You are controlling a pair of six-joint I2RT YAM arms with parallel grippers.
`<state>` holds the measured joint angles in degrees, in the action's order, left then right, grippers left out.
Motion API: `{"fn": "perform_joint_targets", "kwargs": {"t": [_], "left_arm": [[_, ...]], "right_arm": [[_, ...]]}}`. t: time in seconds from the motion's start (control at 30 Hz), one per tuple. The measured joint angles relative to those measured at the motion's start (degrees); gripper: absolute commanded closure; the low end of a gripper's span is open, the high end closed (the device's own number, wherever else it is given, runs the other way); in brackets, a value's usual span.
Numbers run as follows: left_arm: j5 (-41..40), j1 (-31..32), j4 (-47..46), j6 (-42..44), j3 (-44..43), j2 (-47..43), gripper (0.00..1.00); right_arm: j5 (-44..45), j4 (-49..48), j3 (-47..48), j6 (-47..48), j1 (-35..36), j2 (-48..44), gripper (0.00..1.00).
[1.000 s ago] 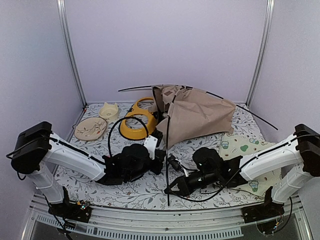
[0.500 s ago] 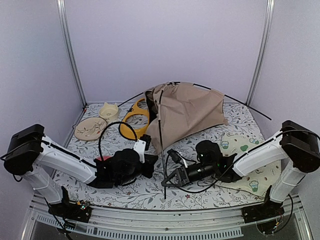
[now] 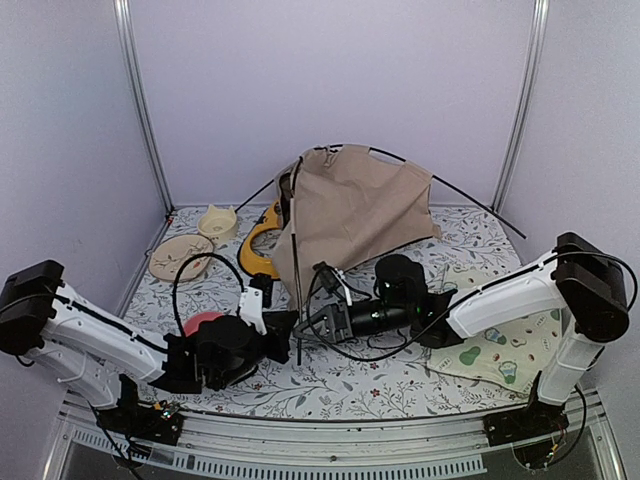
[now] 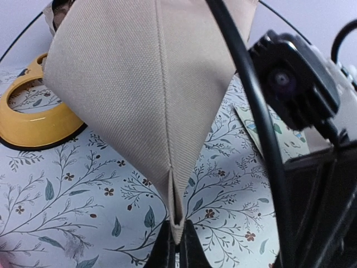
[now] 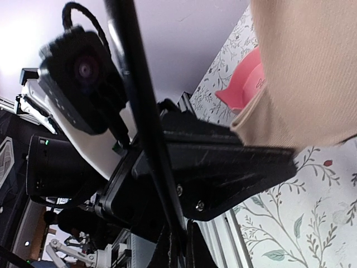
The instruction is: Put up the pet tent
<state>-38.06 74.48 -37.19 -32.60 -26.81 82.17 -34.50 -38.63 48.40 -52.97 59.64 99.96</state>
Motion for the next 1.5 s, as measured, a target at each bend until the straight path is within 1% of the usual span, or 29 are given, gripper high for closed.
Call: {"fn": "perform_joint_targets", "kwargs": {"t": [0.17,0.33,0.5,0.67,0.93,1.3,1.5], "left_arm": [[-2.27,2.29,-4.61,3.3,3.52,-2.51,1.0],[-2.01,4.35,-8.98,8.66,5.75,-5.35,1.0],[-0.24,4.92,-11.43,12.98,6.29,-7.34,1.0],[0.11,4.92,-11.67,15.5,6.45,-7.65,1.0],[1.4,4.92,-11.67,16.04,6.21,-6.45,1.0],[1.6,4.92,-11.82,15.43,5.07,-5.16,1.0],[1.92,4.92,-11.87,15.39,4.09,-4.15,1.0]], "right_arm": [[6.54,6.12,2.95,4.66,0.11,-2.01,1.0],[11.8,10.29,4.79,8.94,0.44,-4.13,1.0],[13.25,12.66,7.61,11.52,0.7,-4.66,1.0],[13.25,14.67,9.2,13.09,0.74,-4.83,1.0],[14.27,16.63,9.35,14.05,0.74,-6.84,1.0],[16.2,22.14,14.97,17.46,0.74,-6.99,1.0],[17.31,23.26,16.04,18.86,0.74,-6.99,1.0]]}}
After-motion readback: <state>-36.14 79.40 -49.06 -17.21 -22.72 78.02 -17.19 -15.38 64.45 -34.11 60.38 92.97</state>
